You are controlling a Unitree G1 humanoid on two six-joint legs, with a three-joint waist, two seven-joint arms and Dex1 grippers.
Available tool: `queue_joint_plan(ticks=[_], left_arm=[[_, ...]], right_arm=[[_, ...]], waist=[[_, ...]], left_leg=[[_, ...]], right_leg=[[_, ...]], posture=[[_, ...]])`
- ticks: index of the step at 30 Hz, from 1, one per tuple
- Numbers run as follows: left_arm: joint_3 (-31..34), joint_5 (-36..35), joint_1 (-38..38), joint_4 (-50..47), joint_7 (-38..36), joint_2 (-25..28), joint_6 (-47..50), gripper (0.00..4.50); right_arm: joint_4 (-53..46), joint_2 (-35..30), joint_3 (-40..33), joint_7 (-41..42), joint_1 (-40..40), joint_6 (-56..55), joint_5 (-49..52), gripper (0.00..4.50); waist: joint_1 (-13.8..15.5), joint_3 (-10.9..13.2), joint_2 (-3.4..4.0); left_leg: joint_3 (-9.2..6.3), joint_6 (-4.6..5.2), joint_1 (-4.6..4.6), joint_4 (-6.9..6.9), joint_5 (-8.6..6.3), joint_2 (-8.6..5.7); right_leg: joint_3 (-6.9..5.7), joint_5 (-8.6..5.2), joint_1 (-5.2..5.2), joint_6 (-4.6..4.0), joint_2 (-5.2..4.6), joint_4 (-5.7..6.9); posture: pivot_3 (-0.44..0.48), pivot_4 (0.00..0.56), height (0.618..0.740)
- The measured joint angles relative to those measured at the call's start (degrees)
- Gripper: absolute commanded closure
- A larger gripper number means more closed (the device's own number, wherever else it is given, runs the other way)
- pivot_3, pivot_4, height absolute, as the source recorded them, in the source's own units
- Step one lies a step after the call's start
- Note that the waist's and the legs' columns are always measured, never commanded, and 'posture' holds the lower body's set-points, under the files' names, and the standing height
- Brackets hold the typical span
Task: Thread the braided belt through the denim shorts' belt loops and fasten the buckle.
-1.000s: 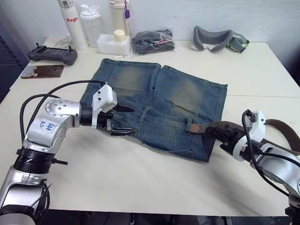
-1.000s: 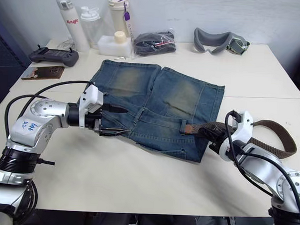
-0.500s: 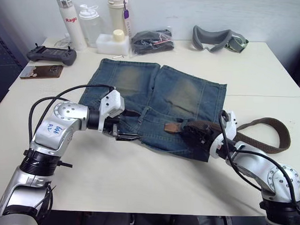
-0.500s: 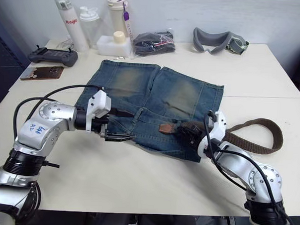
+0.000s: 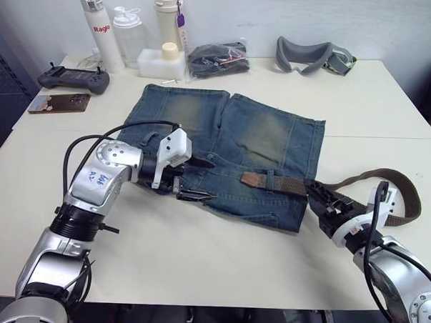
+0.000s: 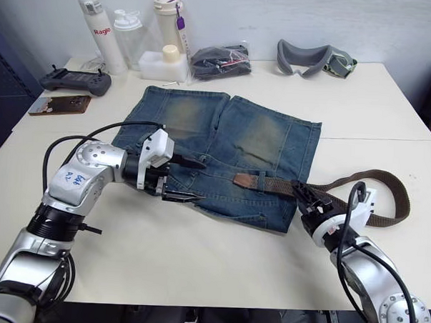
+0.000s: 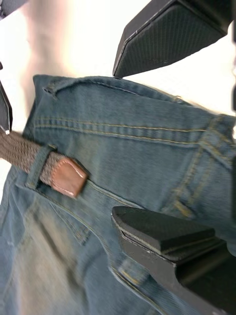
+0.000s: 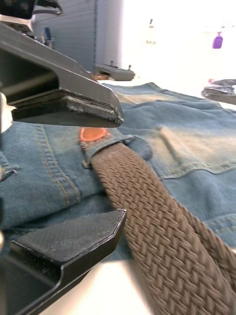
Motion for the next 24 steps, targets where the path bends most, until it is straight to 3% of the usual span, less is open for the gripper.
queue_joint_plan(ticks=[2,4,16,24], left_arm=[[0.00,0.34,-0.20,0.20,-0.27,-0.01,-0.33,0.00],[0.00,0.55,-0.51,0.32,-0.68,-0.01,-0.65,0.00],[0.02,0.94,-0.64,0.19,-1.14,0.76,-0.67,0.00],[0.02,1.42,-0.65,0.20,-1.32,0.78,-0.66,0.00]], right_arm=[[0.34,0.49,0.32,0.00,-0.01,-0.81,-0.16,1.66],[0.65,1.03,0.99,0.00,-0.02,-1.23,-0.73,2.49],[0.29,3.73,2.16,-0.11,3.72,-2.00,0.10,2.49],[3.19,4.01,2.16,0.15,1.57,-3.26,0.10,2.49]], waist=[[0.01,0.00,0.00],[0.01,0.00,0.00],[0.08,0.00,0.00],[0.11,0.00,0.00]], left_leg=[[-0.01,0.00,0.00,0.00,0.00,0.00],[-0.01,-0.01,0.00,0.00,0.00,0.00],[-0.08,0.00,-0.01,0.01,0.00,-0.11],[-0.09,-0.01,-0.01,0.02,0.00,-0.13]], right_leg=[[0.01,-0.01,0.00,-0.01,0.00,0.03],[0.01,-0.03,0.00,-0.06,0.00,0.02],[0.14,-0.10,0.01,-0.20,0.01,0.08],[0.16,-0.11,0.00,-0.21,0.01,0.10]], posture=[[0.000,0.150,0.627],[0.000,0.150,0.627],[0.000,0.150,0.627],[0.000,0.150,0.627]])
